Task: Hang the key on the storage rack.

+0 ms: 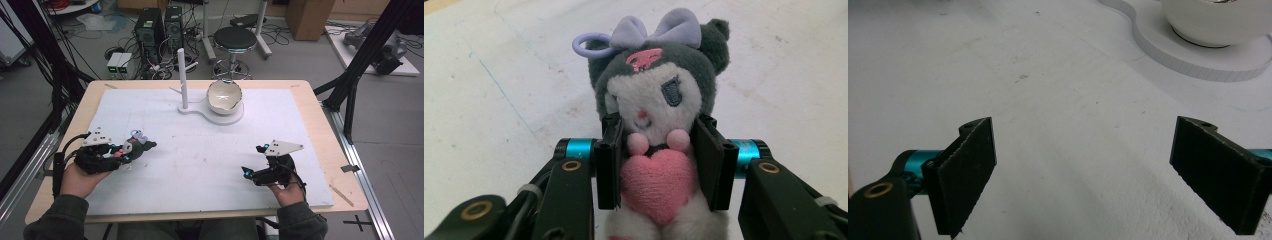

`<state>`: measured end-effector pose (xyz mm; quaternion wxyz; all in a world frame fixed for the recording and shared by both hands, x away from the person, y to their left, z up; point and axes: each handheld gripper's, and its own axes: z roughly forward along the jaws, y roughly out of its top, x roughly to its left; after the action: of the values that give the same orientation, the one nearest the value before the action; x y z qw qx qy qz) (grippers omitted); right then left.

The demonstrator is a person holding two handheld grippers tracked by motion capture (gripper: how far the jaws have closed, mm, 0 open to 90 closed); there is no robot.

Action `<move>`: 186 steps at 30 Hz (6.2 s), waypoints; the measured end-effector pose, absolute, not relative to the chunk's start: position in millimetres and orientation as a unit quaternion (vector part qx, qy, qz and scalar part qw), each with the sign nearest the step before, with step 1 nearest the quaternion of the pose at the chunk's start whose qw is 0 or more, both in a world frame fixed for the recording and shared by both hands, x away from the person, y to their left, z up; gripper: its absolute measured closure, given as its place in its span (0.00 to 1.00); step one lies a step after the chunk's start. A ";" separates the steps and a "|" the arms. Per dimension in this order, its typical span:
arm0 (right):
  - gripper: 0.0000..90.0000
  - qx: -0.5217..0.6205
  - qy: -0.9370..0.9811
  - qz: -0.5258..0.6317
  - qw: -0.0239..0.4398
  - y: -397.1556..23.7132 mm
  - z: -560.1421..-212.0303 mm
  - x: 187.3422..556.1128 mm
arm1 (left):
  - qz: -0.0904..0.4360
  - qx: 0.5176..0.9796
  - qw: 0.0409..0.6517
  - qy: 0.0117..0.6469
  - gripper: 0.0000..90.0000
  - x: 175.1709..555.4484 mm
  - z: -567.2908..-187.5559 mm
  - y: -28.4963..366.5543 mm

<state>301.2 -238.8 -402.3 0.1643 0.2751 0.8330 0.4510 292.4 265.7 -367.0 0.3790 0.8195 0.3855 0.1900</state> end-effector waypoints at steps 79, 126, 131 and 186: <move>0.11 0.278 0.822 0.466 0.174 -245.2 -399.2 305.5 | 0.148 0.837 0.420 0.318 0.65 372.3 -281.2 199.1; 0.11 0.281 0.819 0.471 0.168 -249.1 -399.5 309.2 | 0.149 0.824 0.383 0.389 0.65 445.3 -264.8 160.9; 0.11 0.281 0.819 0.472 0.167 -249.7 -399.7 309.6 | 0.152 0.826 0.373 0.393 0.65 448.0 -269.1 158.3; 0.11 0.280 0.818 0.473 0.169 -250.8 -399.0 308.6 | 0.147 0.848 0.327 0.391 0.63 445.9 -305.5 146.3</move>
<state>308.6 -250.8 -399.0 0.1691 0.2795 0.8184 0.4728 445.9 146.3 -305.5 0.3266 0.8477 0.3914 0.1468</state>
